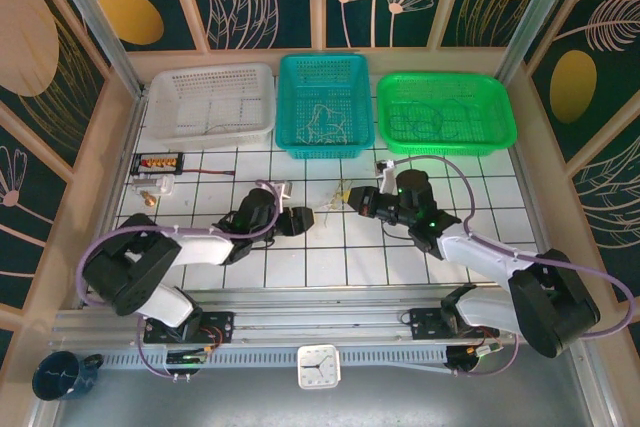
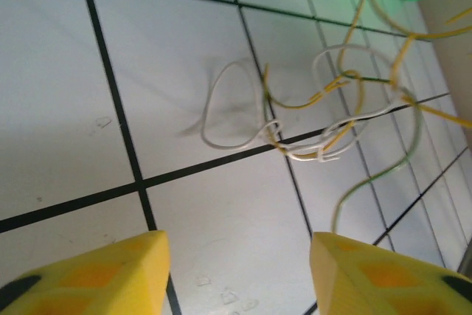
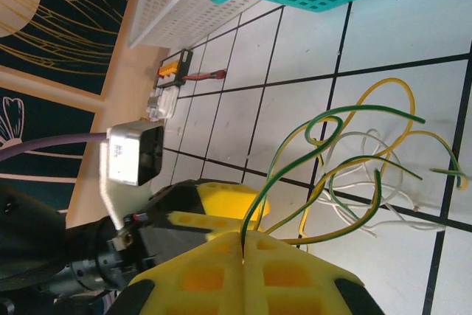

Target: Untangle the cables

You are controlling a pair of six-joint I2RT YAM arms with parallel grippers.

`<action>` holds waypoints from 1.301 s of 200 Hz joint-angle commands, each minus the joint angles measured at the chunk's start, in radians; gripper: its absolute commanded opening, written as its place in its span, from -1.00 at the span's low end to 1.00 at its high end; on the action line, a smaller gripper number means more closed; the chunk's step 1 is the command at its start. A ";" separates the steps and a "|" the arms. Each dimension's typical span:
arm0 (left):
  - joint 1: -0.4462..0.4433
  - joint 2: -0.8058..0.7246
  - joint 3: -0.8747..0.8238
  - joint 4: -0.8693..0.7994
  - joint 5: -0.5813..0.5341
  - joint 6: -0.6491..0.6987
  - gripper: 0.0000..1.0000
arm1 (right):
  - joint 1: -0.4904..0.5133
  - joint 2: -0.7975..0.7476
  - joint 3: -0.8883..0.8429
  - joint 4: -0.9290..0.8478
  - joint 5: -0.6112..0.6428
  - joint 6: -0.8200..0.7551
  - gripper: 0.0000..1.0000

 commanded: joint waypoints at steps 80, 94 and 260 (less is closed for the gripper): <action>0.000 0.061 0.026 0.219 0.193 -0.079 0.08 | -0.016 0.009 -0.025 0.090 -0.015 0.046 -1.00; 0.000 0.090 0.033 0.237 0.208 -0.068 0.06 | -0.016 0.017 -0.028 0.099 -0.015 0.050 -1.00; -0.002 0.293 0.104 0.348 0.290 -0.052 -0.16 | -0.016 0.053 -0.033 0.139 -0.027 0.066 -1.00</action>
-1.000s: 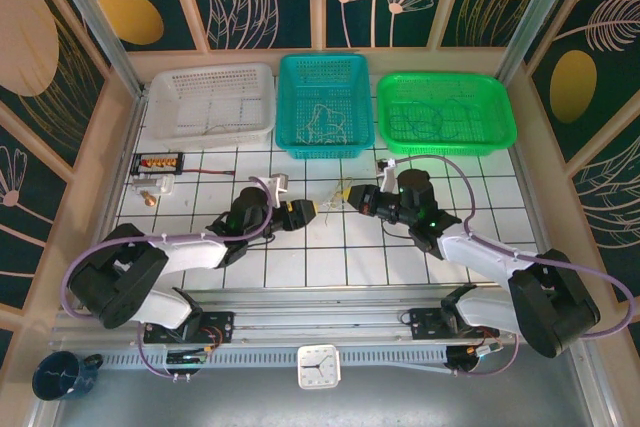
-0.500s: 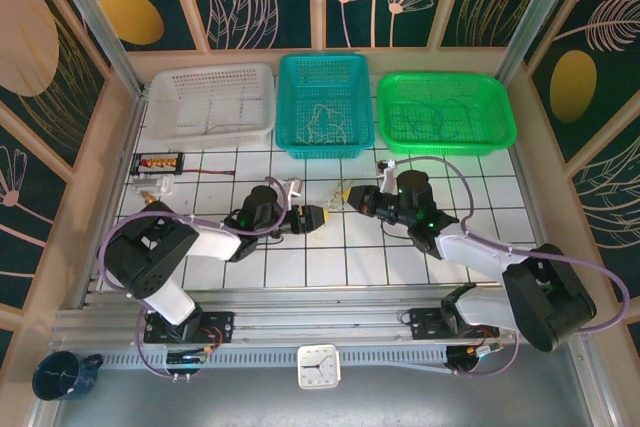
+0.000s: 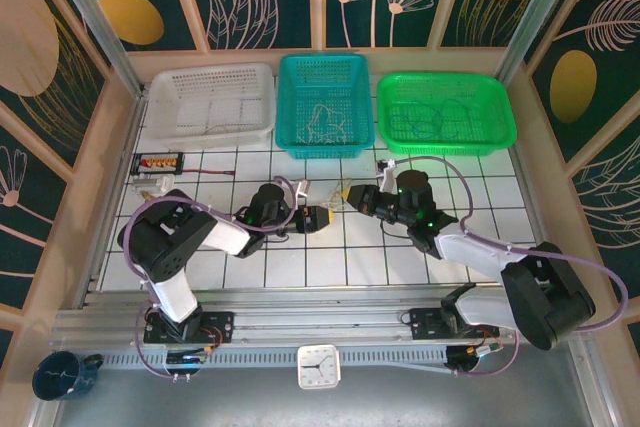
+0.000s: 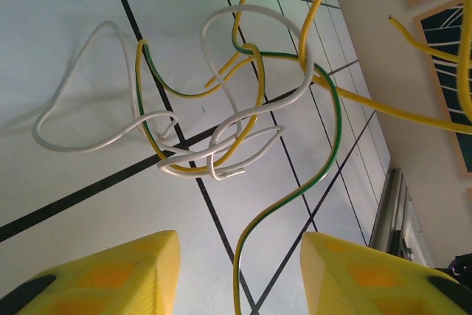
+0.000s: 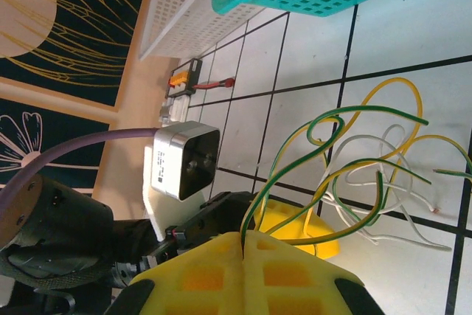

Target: Untangle the cables

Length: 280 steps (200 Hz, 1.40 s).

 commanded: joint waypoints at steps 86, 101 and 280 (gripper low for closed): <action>0.000 -0.005 0.011 0.070 0.046 -0.003 -1.00 | -0.010 0.048 -0.025 0.064 -0.007 0.008 -1.00; -0.002 -0.040 0.009 0.035 0.043 -0.002 -1.00 | -0.009 0.067 -0.025 0.056 0.005 -0.003 -1.00; -0.001 -0.312 0.231 -0.250 0.124 -0.104 -1.00 | 0.000 0.025 -0.012 0.081 0.141 -0.237 0.34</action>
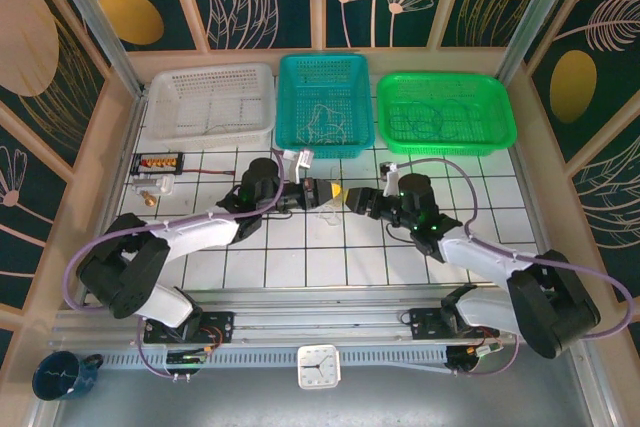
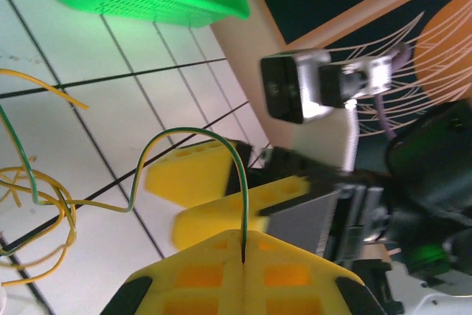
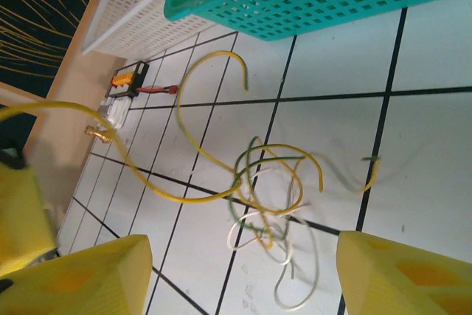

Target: Untangle the cables

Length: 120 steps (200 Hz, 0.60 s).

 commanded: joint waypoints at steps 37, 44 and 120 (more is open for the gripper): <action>-0.002 -0.042 0.067 -0.031 0.046 -0.064 -1.00 | 0.024 0.166 0.010 0.331 0.069 0.012 0.34; -0.002 -0.044 0.066 -0.023 0.049 -0.072 -1.00 | 0.023 0.189 0.010 0.363 0.077 0.020 0.33; -0.001 -0.109 0.080 0.007 0.004 -0.128 -1.00 | 0.081 0.401 -0.013 0.596 0.056 0.101 0.26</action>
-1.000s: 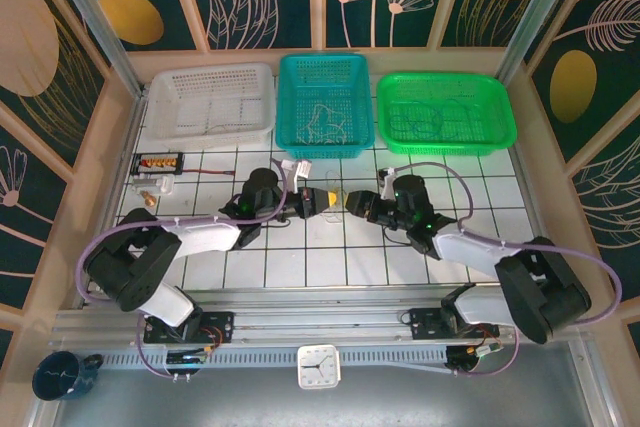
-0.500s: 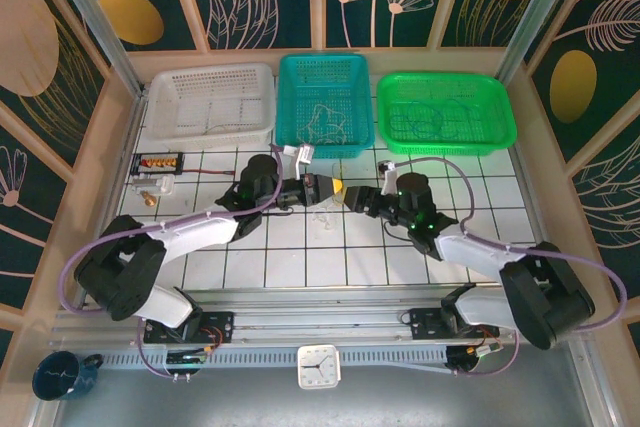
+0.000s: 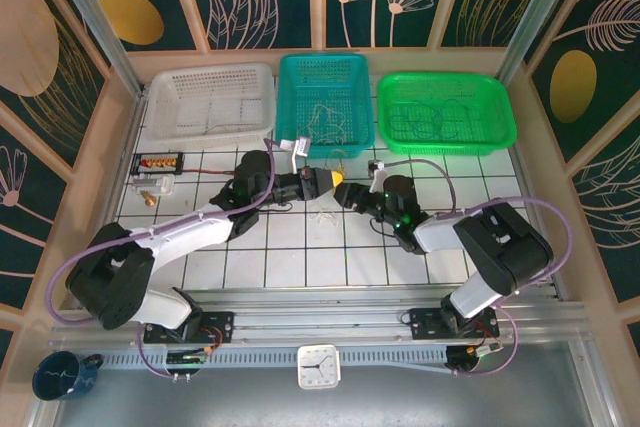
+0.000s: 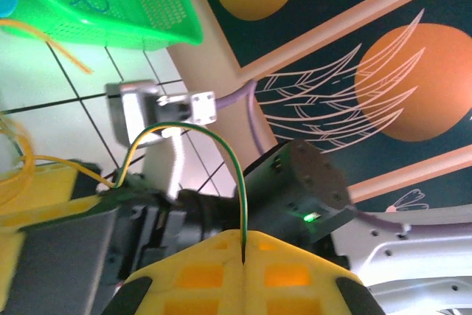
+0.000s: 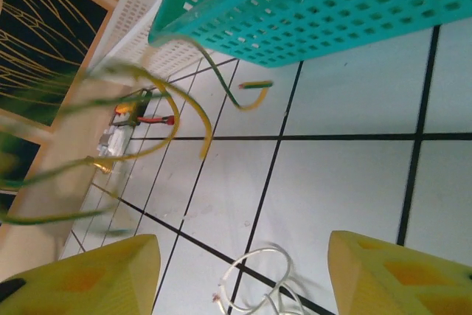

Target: Untangle the cables

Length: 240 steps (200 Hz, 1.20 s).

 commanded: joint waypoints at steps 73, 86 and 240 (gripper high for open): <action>-0.002 -0.066 0.033 0.004 -0.049 -0.022 -1.00 | 0.080 -0.136 -0.128 0.028 0.034 -0.038 0.32; -0.001 -0.071 0.032 0.002 -0.054 -0.022 -1.00 | 0.087 -0.197 -0.144 -0.028 0.042 -0.072 0.34; -0.001 -0.056 0.019 0.052 -0.065 -0.059 -1.00 | 0.140 -0.336 0.020 -0.172 0.184 -0.162 0.58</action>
